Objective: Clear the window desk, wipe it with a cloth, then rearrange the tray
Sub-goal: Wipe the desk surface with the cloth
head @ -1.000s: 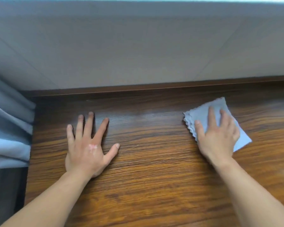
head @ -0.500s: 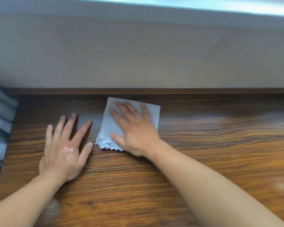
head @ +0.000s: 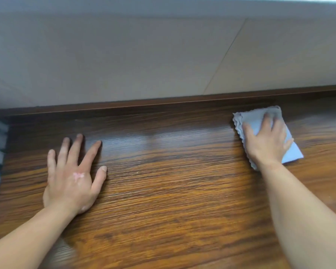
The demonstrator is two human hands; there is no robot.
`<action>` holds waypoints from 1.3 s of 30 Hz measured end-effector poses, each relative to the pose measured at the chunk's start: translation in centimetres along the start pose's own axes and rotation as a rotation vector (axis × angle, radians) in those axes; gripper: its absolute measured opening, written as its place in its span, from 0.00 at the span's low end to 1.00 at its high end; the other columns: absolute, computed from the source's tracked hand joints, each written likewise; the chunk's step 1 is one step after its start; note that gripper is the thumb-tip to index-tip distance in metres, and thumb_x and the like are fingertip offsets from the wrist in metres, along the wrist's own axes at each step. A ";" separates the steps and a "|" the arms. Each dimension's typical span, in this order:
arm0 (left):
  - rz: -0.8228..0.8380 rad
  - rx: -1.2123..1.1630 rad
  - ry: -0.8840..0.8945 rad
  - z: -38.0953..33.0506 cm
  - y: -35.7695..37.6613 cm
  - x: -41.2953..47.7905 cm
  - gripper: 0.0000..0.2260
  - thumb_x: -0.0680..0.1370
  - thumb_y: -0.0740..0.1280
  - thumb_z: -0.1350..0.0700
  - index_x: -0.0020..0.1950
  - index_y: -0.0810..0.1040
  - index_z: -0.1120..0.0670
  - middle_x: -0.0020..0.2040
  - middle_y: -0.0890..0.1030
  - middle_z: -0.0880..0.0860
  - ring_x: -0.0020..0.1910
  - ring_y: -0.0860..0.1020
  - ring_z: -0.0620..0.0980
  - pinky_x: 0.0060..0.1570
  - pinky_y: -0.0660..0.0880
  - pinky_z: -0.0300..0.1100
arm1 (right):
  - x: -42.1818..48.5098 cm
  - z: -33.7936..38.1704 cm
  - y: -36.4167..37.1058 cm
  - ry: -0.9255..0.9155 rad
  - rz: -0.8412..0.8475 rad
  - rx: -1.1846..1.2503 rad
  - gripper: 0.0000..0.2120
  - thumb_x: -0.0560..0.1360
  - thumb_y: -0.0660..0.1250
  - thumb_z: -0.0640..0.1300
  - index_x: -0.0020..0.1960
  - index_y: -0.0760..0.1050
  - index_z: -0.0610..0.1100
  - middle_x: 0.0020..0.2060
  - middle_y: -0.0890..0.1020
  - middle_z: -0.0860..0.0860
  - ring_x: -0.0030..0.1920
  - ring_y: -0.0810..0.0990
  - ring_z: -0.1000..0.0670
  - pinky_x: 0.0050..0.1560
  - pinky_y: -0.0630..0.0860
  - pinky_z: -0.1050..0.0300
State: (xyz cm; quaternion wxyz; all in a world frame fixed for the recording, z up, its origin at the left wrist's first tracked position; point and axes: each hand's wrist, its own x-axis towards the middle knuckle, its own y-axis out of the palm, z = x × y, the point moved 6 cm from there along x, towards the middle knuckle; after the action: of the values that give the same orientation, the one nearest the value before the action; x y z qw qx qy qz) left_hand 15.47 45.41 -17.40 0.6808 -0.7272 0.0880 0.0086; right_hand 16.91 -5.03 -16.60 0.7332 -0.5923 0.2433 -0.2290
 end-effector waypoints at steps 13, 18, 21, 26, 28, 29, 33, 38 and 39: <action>-0.011 0.007 -0.003 -0.5 0.0 -0.1 0.31 0.78 0.50 0.37 0.80 0.64 0.45 0.81 0.60 0.59 0.81 0.54 0.63 0.77 0.50 0.66 | -37.5 13.2 6.3 -1.110 0.063 -0.006 0.36 0.74 0.60 0.72 0.76 0.70 0.55 0.77 0.68 0.49 0.80 0.61 0.46 0.70 0.67 0.32; 0.000 0.030 0.003 -0.6 0.1 0.1 0.32 0.79 0.47 0.34 0.81 0.60 0.44 0.82 0.58 0.59 0.81 0.52 0.62 0.77 0.48 0.64 | -23.2 4.9 3.9 -0.856 0.102 -0.087 0.40 0.75 0.57 0.72 0.81 0.58 0.55 0.81 0.60 0.50 0.81 0.56 0.46 0.76 0.55 0.30; -0.014 0.048 0.019 -0.6 0.1 0.0 0.32 0.80 0.47 0.35 0.82 0.60 0.45 0.82 0.58 0.60 0.81 0.54 0.63 0.76 0.50 0.66 | -11.6 -2.4 1.8 -0.344 0.070 -0.130 0.42 0.74 0.49 0.73 0.82 0.55 0.53 0.81 0.57 0.47 0.81 0.56 0.44 0.77 0.52 0.33; 0.007 0.032 0.027 -0.4 0.1 0.0 0.32 0.80 0.45 0.35 0.82 0.55 0.44 0.83 0.55 0.59 0.82 0.50 0.62 0.78 0.48 0.66 | -8.0 -9.0 -0.4 0.139 -0.004 -0.026 0.46 0.72 0.43 0.77 0.81 0.55 0.52 0.81 0.56 0.46 0.81 0.53 0.45 0.77 0.49 0.32; 0.001 0.034 0.028 -0.4 0.0 -0.1 0.32 0.80 0.44 0.35 0.82 0.55 0.44 0.83 0.54 0.59 0.82 0.50 0.62 0.78 0.48 0.66 | -11.4 -6.5 0.4 0.203 -0.068 -0.016 0.46 0.73 0.43 0.76 0.81 0.58 0.50 0.81 0.59 0.44 0.80 0.55 0.43 0.76 0.51 0.31; 0.001 0.035 0.027 -0.5 0.0 -0.1 0.32 0.80 0.44 0.35 0.82 0.55 0.44 0.83 0.54 0.59 0.82 0.50 0.62 0.78 0.48 0.66 | -13.7 -4.4 0.9 0.190 -0.096 -0.020 0.44 0.74 0.44 0.74 0.81 0.60 0.48 0.80 0.61 0.42 0.80 0.57 0.41 0.75 0.53 0.30; -0.004 0.028 0.018 -0.7 0.1 0.0 0.31 0.79 0.45 0.35 0.81 0.58 0.44 0.82 0.56 0.59 0.81 0.50 0.62 0.77 0.48 0.66 | -27.4 6.6 3.9 -0.129 -0.093 -0.055 0.37 0.78 0.56 0.67 0.81 0.62 0.47 0.79 0.64 0.42 0.79 0.62 0.39 0.74 0.56 0.29; -0.035 0.004 0.017 -0.5 0.3 -0.2 0.31 0.79 0.49 0.36 0.80 0.62 0.46 0.81 0.58 0.60 0.80 0.53 0.63 0.76 0.50 0.67 | -43.3 15.7 7.2 -0.659 -0.007 -0.007 0.37 0.70 0.66 0.71 0.74 0.73 0.55 0.76 0.70 0.49 0.78 0.65 0.45 0.70 0.65 0.34; -0.035 0.003 0.019 -0.5 0.3 -0.2 0.31 0.79 0.49 0.36 0.80 0.62 0.46 0.81 0.58 0.60 0.80 0.53 0.63 0.76 0.50 0.67 | -43.7 15.1 7.1 -0.761 -0.031 0.006 0.34 0.71 0.65 0.72 0.72 0.74 0.57 0.75 0.72 0.51 0.78 0.66 0.46 0.69 0.68 0.35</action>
State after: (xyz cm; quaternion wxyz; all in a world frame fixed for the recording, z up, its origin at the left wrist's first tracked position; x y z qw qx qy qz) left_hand 15.20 44.89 -17.63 0.6812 -0.7275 0.0816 -0.0106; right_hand -7.26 35.03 -17.13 0.7692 -0.6365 -0.0561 -0.0042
